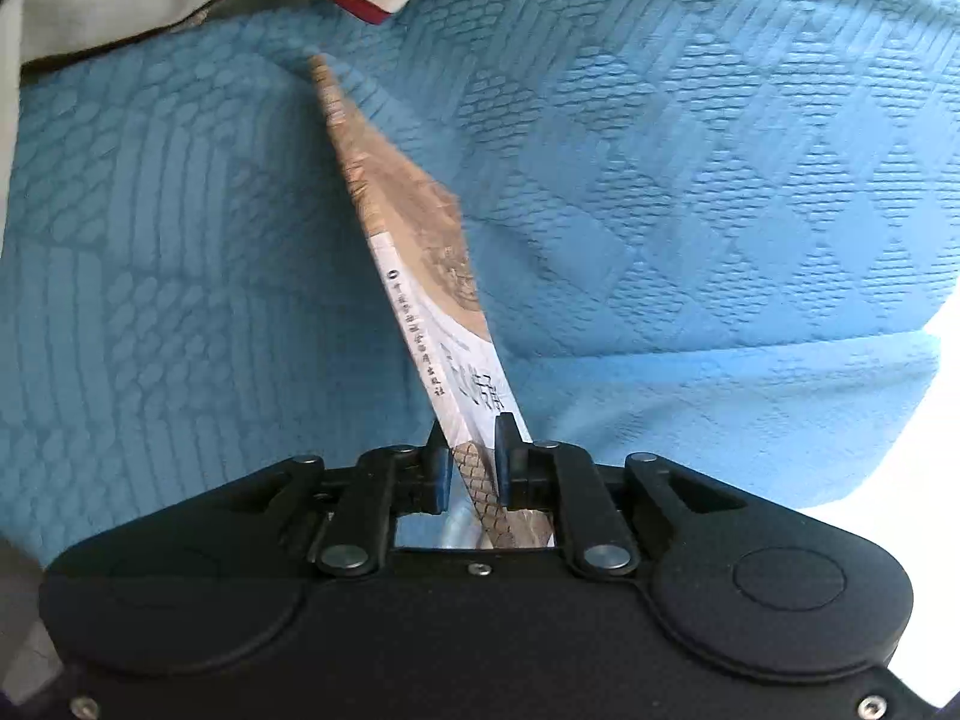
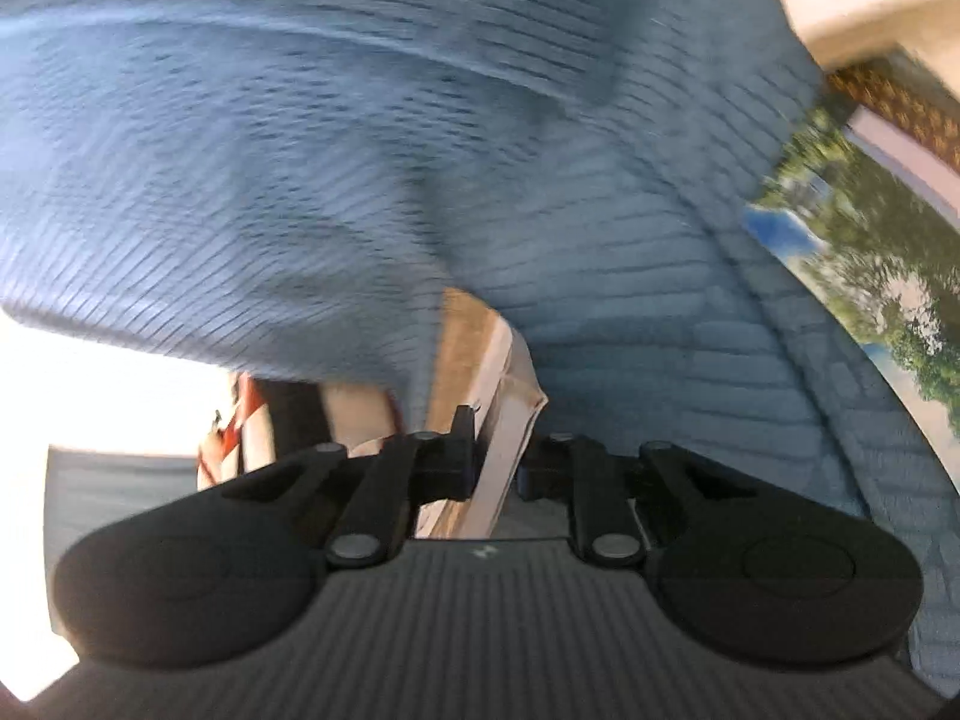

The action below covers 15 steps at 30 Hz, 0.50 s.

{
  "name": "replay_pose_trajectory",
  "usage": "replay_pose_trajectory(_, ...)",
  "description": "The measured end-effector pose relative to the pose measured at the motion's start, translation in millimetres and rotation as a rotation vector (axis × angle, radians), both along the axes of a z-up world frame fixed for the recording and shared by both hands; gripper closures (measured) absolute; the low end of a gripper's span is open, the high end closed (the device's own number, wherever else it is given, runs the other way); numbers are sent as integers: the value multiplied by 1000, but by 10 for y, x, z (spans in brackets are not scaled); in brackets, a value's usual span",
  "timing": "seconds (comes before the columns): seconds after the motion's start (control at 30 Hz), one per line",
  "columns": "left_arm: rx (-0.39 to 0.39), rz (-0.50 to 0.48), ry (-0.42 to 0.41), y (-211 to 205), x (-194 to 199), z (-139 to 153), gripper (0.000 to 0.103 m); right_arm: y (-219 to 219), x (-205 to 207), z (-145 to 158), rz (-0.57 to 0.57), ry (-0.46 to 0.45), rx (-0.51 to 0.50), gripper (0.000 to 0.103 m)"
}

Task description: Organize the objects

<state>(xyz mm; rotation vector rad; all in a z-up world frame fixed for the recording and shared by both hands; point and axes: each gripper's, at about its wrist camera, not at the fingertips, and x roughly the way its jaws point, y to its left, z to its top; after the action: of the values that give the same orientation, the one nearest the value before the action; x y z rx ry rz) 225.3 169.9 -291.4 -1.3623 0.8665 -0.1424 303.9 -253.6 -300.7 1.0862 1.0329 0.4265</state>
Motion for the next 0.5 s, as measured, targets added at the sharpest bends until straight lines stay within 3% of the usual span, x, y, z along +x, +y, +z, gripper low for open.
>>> replay_pose_trajectory(0.1,-10,-31,-34,-17,-70,148,88,-32,-121,341,27,-84,-45,87)
replay_pose_trajectory(0.23,13,-99,-87,-118,-81,369,87,-131,-232,660,24,-130,-82,86)
replay_pose_trajectory(0.5,26,-266,-174,-320,77,783,87,-386,-635,1203,-75,-234,-152,85)
